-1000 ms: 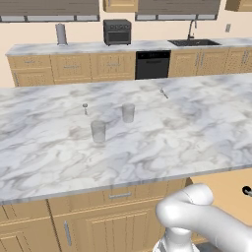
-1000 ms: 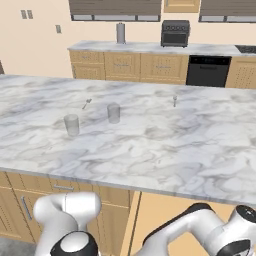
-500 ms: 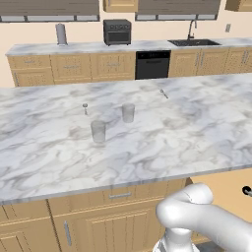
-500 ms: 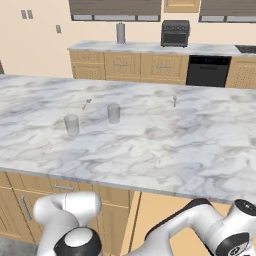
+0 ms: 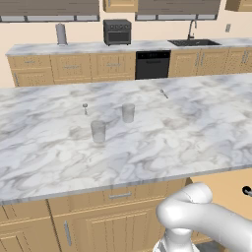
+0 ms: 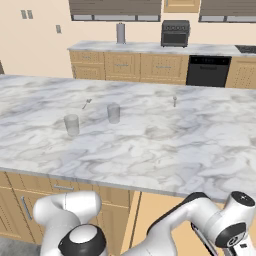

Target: Take the tongs from the drawer on the right and place them on the dining counter next to the tray containing the hot dog.

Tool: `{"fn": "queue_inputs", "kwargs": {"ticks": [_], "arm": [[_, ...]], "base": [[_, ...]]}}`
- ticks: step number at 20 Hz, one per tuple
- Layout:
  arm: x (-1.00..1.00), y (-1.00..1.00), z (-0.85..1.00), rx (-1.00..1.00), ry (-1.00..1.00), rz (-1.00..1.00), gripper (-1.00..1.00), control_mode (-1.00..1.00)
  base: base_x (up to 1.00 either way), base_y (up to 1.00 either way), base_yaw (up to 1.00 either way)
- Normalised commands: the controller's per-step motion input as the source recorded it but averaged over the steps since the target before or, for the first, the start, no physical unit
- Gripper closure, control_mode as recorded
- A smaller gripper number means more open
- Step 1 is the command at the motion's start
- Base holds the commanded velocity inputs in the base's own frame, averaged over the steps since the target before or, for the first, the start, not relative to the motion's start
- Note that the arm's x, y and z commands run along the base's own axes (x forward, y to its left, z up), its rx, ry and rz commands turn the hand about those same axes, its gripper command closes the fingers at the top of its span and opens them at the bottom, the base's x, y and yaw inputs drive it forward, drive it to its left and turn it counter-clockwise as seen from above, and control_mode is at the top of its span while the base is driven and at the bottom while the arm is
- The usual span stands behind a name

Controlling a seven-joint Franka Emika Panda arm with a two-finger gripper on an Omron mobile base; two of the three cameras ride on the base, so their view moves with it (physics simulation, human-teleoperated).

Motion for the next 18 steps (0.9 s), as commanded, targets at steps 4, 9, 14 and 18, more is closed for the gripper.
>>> {"fn": "queue_inputs", "kwargs": {"ticks": [4, 9, 14, 18], "arm": [[0.20, 0.08, -0.03, 0.00, -0.01, 0.14, -1.00, -1.00], [0.01, 0.10, -0.01, -0.02, 0.00, 0.19, -1.00, -1.00], [0.00, 0.10, -0.04, -0.03, -0.02, 0.21, -1.00, -1.00], [0.00, 0.23, -0.06, -0.01, -0.01, 0.29, -1.00, -1.00]], "base": [[0.00, 0.00, 0.00], [0.00, 0.00, 0.00], [0.00, 0.00, 0.00], [0.00, 0.00, 0.00]]}}
